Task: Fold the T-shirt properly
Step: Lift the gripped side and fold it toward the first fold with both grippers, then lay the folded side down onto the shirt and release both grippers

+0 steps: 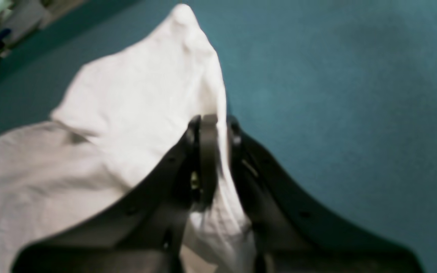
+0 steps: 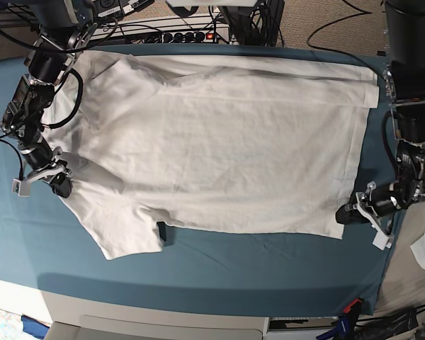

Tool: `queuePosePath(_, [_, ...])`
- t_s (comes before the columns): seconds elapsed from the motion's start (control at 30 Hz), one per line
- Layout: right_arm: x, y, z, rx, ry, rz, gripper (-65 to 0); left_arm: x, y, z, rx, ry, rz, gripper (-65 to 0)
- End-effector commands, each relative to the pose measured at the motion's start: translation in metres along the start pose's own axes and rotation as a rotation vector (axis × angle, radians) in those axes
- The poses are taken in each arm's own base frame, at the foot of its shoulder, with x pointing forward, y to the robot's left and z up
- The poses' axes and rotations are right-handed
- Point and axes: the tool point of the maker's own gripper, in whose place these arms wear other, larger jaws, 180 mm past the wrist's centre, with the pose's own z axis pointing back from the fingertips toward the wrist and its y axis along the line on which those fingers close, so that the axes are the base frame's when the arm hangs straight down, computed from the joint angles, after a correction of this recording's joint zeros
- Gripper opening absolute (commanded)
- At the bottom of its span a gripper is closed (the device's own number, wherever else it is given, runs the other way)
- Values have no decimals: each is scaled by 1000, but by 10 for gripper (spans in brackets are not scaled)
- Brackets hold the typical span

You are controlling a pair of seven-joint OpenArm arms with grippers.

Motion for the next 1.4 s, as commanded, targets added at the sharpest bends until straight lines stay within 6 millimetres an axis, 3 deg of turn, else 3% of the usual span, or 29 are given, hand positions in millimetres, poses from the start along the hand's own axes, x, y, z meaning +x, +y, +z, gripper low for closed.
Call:
queuePosePath(0.0, [29, 3, 4, 19, -66, 18, -650, 28, -8, 10, -33, -59, -28, -650])
queuePosePath(0.17, [30, 15, 12, 63, -46, 16, -650, 24, -20, 17, -120, -37, 4, -650])
queuePosePath(0.4, [17, 24, 39, 59, -16, 112, -650, 24, -16, 36, -158, -44, 54, -650])
queuePosePath(0.67, [14, 10, 61, 19, 30, 198, -650, 23, -17, 65, -226, -16, 100, -650])
queuePosePath(1.17, [-3, -3, 75, -2, 98, 203, -650, -41, 3, 83, -177, 194, 126, -650])
queuePosePath(1.37, [-11, 2, 77, 26, 129, 168, -650, -52, -2, 91, -180, 186, 88, -650])
